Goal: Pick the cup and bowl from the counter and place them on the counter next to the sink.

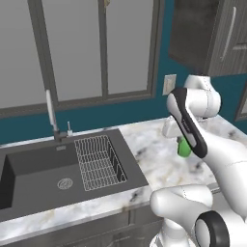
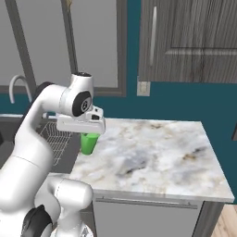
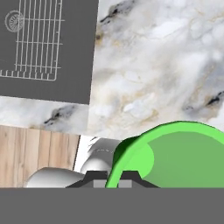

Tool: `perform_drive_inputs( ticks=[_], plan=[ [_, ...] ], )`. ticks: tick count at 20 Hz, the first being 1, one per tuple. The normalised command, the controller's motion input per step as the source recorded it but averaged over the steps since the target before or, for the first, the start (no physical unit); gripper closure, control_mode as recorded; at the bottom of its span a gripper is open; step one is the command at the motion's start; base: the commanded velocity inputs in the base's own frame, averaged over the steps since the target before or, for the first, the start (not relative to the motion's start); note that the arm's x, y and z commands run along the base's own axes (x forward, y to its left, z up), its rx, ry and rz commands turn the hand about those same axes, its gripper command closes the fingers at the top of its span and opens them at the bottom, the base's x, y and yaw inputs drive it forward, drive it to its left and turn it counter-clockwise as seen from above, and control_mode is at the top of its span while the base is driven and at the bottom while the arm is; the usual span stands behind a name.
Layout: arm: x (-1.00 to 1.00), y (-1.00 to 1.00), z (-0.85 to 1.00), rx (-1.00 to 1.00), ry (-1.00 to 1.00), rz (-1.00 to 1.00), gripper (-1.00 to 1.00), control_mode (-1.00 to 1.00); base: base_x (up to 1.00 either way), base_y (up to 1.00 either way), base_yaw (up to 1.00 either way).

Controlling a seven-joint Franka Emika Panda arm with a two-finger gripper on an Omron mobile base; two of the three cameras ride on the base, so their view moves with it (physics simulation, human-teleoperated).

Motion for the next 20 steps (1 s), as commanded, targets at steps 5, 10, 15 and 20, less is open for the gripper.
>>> perform_drive_inputs(
  ticks=[5,10,15,20],
  plan=[
    [0.34,0.11,-0.21,0.01,0.00,0.00,1.00,-1.00,0.00,0.00,0.00],
    [0.43,0.12,-0.16,0.00,-0.01,-0.02,1.00,-1.00,0.00,0.00,0.00],
    [0.25,0.00,-0.10,0.00,0.00,-0.01,1.00,-1.00,0.00,0.00,0.00],
    [0.16,0.00,-0.36,0.00,0.00,-0.05,1.00,-1.00,0.00,0.00,0.00]
  ],
)
